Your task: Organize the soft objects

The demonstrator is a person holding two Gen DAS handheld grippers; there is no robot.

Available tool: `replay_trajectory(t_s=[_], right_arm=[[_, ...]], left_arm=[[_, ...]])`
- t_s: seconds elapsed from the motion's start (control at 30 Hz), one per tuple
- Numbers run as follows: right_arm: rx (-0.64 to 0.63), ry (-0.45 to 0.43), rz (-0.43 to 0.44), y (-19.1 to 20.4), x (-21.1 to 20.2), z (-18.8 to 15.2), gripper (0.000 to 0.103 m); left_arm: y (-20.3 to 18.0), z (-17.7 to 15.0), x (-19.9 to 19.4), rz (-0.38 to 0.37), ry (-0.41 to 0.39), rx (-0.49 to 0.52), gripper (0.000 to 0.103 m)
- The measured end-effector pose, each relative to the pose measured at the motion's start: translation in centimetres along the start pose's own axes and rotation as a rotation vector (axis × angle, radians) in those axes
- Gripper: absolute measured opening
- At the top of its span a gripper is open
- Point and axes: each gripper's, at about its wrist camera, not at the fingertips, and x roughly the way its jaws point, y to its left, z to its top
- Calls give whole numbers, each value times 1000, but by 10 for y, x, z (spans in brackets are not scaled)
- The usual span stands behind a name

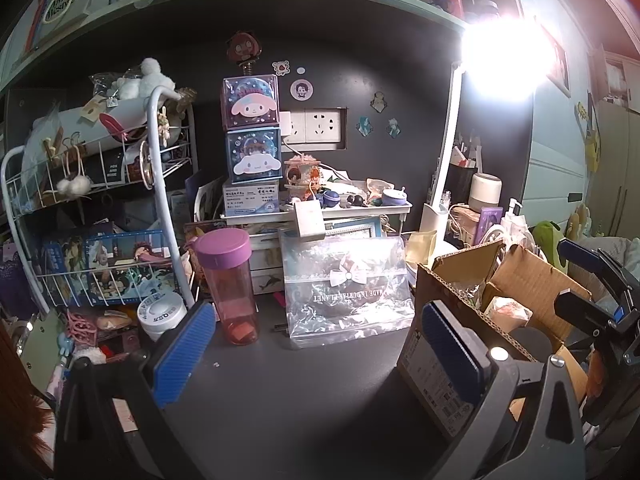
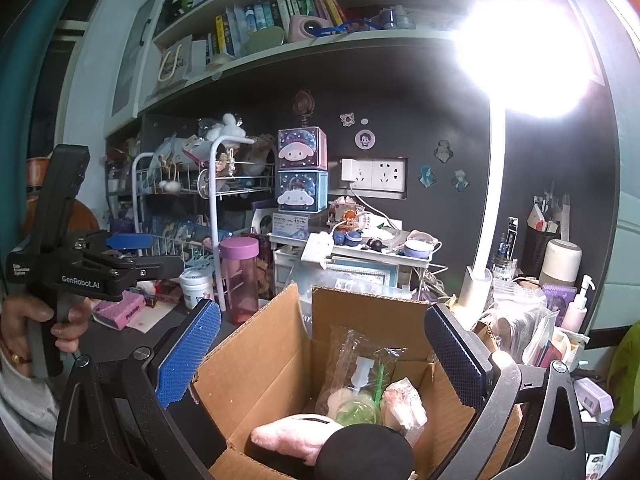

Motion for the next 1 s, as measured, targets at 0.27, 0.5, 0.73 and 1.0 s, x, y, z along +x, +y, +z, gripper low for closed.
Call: replay_trajectory(t_s=[0.27,0.5,0.73,1.0], right_arm=[[-2,-2,-3,0,-1,0,103],[-3,0,-3,0,-1,-1,103],[-2,-1,-4,1,-1,0,103],[1,0,-5,3,-1,0,103]], left_arm=[[1,0,0,-1,1,3,102],[1,-1,0,-1,1,3,102],[1,-1,0,-2,1,4,102],[1,-2,0,-2,2,5,102]])
